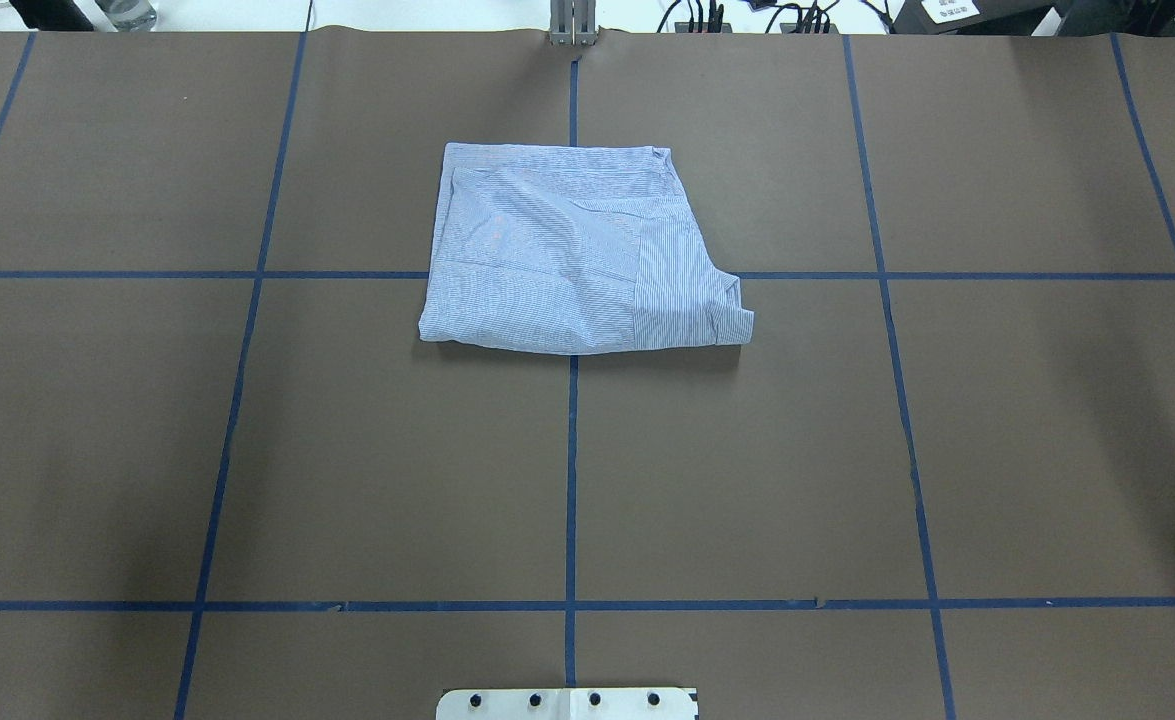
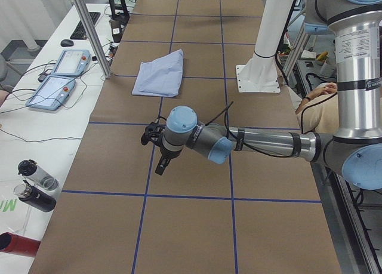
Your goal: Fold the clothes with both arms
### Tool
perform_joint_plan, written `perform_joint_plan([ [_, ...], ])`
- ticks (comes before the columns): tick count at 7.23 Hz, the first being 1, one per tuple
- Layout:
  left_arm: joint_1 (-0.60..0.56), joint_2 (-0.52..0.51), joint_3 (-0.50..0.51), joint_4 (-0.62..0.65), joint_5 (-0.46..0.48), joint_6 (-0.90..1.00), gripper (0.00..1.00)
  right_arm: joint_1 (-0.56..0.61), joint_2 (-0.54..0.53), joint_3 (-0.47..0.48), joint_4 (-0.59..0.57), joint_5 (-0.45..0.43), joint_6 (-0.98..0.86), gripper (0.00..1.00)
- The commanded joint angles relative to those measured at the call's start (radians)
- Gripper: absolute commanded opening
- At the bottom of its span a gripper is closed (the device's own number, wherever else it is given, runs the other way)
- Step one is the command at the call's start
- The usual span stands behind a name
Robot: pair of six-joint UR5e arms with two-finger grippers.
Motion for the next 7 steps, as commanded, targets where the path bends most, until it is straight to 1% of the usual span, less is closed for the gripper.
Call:
perform_joint_plan([
  [1,-0.042,0.002,0.024,-0.001,-0.005,0.036,1.0,0.013,0.002,-0.001,-0.004,-0.002,-0.003,1.0],
  [2,-0.041,-0.002,0.028,0.002,-0.007,0.03,1.0,0.013,0.01,-0.007,-0.007,0.015,0.003,1.0],
  [3,-0.041,-0.001,0.015,-0.001,-0.01,0.028,1.0,0.014,0.004,-0.012,-0.013,0.077,0.003,1.0],
  [5,-0.041,0.005,0.015,-0.012,-0.008,0.028,1.0,0.014,-0.004,0.003,-0.009,0.084,0.002,1.0],
  [7,-0.038,0.01,0.016,-0.014,-0.008,0.028,1.0,0.013,-0.013,-0.024,-0.003,0.064,0.0,1.0],
])
